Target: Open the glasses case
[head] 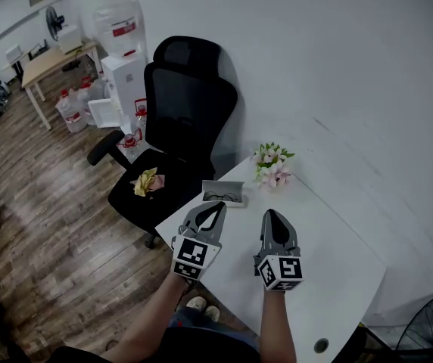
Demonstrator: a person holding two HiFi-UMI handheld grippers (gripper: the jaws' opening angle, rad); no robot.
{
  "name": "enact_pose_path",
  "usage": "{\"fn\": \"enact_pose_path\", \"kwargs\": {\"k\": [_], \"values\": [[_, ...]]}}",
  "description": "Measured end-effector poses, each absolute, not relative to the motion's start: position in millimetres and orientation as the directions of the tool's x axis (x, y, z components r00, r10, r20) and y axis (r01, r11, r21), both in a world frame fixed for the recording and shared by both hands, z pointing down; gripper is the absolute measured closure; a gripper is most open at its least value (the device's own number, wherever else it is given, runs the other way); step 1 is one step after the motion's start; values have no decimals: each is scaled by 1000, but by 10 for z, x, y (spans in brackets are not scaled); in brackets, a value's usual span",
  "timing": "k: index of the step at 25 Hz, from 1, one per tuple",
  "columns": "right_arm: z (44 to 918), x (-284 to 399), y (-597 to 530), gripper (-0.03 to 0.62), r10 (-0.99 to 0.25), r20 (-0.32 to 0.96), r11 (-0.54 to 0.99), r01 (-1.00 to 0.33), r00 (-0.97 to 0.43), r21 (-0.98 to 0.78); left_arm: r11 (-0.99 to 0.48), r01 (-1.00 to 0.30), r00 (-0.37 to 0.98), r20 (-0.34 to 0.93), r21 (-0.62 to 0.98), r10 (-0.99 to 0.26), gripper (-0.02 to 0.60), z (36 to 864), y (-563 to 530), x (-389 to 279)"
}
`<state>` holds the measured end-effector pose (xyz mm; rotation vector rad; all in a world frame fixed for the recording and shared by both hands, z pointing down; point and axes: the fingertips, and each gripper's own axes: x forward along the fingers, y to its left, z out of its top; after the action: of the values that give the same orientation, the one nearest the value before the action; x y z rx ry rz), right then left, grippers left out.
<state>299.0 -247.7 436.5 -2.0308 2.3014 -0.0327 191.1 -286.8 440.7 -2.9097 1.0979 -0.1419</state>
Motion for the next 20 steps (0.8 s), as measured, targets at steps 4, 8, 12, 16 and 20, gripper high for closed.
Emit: {"fn": "enact_pose_path", "kwargs": {"k": [4, 8, 12, 16, 20], "values": [[4391, 3016, -2426, 594, -994, -39, 102, -991, -99, -81, -754, -654, 750, 70, -63, -657, 574, 4392, -2856, 1920], [4403, 3048, -2411, 589, -996, -34, 85, -991, -82, -98, -752, -656, 748, 70, -67, -659, 574, 4389, -2856, 1912], [4442, 3076, -2392, 589, -997, -25, 73, -991, -71, -108, -749, -659, 746, 71, -69, -663, 574, 4381, -2865, 1891], [4450, 3067, -2386, 589, -997, -23, 73, -991, -71, -108, -749, -660, 745, 73, -66, -663, 574, 4401, -2866, 1879], [4449, 3063, -2399, 589, -997, -24, 75, -992, -73, -105, -752, -656, 749, 74, -65, -659, 574, 4409, -2878, 1915]]}}
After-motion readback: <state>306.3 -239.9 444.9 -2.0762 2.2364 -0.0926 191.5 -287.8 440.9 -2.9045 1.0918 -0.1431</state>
